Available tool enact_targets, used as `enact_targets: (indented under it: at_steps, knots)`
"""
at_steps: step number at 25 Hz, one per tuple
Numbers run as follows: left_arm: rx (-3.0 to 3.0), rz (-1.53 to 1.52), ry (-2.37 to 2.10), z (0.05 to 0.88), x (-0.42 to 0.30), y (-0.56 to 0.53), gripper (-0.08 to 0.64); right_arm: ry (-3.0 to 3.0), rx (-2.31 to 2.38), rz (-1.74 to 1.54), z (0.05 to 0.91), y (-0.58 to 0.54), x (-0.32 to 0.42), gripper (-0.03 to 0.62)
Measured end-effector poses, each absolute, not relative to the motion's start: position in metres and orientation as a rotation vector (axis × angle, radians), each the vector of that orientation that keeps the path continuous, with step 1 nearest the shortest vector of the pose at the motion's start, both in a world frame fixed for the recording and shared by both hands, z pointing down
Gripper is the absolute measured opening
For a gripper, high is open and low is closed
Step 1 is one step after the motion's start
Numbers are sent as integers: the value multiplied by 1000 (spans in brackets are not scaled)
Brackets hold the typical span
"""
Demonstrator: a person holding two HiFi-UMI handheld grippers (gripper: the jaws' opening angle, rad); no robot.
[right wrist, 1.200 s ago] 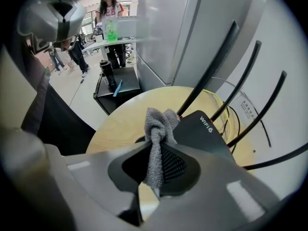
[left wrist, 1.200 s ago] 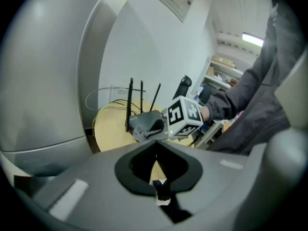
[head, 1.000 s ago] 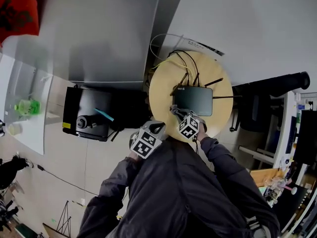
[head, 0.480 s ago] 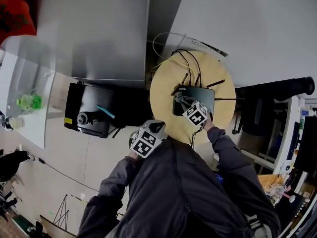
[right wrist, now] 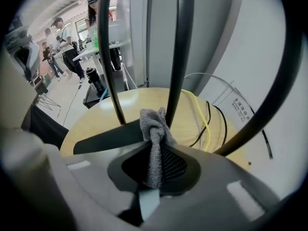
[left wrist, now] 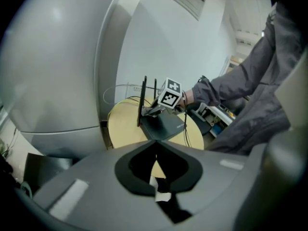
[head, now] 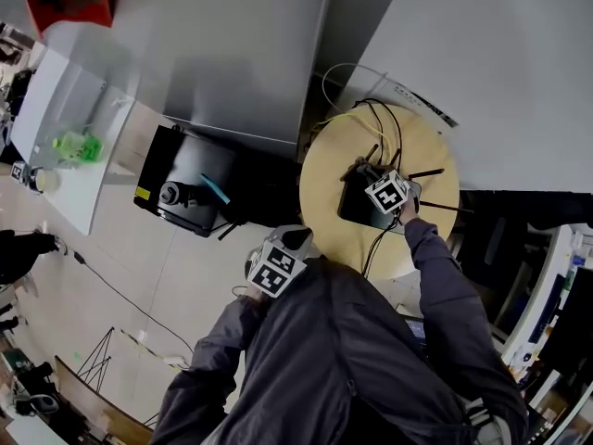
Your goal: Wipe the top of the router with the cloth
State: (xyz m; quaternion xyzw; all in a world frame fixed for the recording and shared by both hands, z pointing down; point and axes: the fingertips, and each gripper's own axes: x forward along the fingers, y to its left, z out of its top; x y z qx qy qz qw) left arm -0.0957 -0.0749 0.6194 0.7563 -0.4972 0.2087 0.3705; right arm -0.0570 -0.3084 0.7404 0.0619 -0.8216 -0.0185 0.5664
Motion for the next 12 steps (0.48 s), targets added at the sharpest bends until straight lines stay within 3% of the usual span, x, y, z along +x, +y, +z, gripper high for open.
enact_targets:
  at_steps: [12]
  knots:
    - [2010, 564, -1215, 615, -79, -87, 0, -1966, 125, -25, 740, -250, -36, 35]
